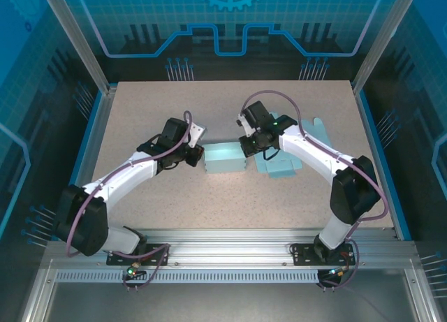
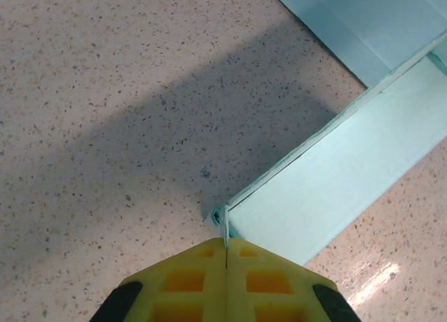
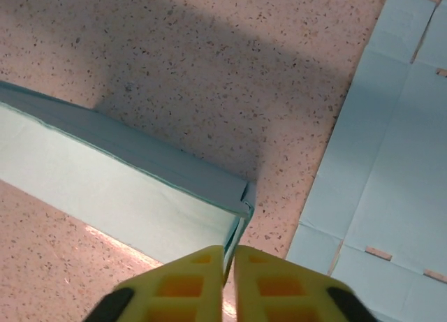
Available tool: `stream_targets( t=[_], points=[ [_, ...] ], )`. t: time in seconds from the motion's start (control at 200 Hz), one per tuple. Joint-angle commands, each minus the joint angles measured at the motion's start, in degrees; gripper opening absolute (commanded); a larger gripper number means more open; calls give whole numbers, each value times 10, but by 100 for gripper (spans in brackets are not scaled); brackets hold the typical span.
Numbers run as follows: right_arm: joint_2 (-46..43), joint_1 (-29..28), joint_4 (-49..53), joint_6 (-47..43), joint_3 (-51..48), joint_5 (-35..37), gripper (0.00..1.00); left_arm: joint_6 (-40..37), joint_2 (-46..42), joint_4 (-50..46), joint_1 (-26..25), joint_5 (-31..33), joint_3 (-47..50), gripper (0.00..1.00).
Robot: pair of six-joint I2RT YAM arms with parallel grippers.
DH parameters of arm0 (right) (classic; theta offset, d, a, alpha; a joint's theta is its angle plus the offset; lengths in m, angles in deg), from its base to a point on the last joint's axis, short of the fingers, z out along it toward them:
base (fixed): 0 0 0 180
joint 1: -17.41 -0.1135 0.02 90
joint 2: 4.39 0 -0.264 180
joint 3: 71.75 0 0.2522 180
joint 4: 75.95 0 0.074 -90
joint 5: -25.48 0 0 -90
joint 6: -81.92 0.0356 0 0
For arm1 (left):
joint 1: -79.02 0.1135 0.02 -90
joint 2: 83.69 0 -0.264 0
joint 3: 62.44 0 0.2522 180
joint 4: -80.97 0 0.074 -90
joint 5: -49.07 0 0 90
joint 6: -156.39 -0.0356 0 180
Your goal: Fold the paper box
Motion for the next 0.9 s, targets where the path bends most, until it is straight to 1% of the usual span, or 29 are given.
stream_targets(
  t=[0.0,0.09,0.165,0.23,0.43,0.565,0.79,0.895],
  points=[
    [14,-10,-10,24,19,-18,6,86,17,8,-8,-18,-20,5],
    [18,-22,-13,42,20,-7,6,146,22,20,-10,-29,-18,7],
    [21,-33,-14,53,21,11,2,180,25,26,-13,-30,-17,8],
    [24,-41,-17,61,20,21,0,197,25,31,-18,-28,-16,8],
    [26,-59,-19,73,20,55,0,243,21,49,-36,-22,-4,8],
    [23,-66,-25,77,16,60,0,252,13,58,-42,-12,6,8],
    [12,-73,-47,92,-8,64,0,241,4,58,-46,29,31,6],
    [10,-73,-51,100,-15,64,0,233,3,57,-48,36,39,5]
  ],
)
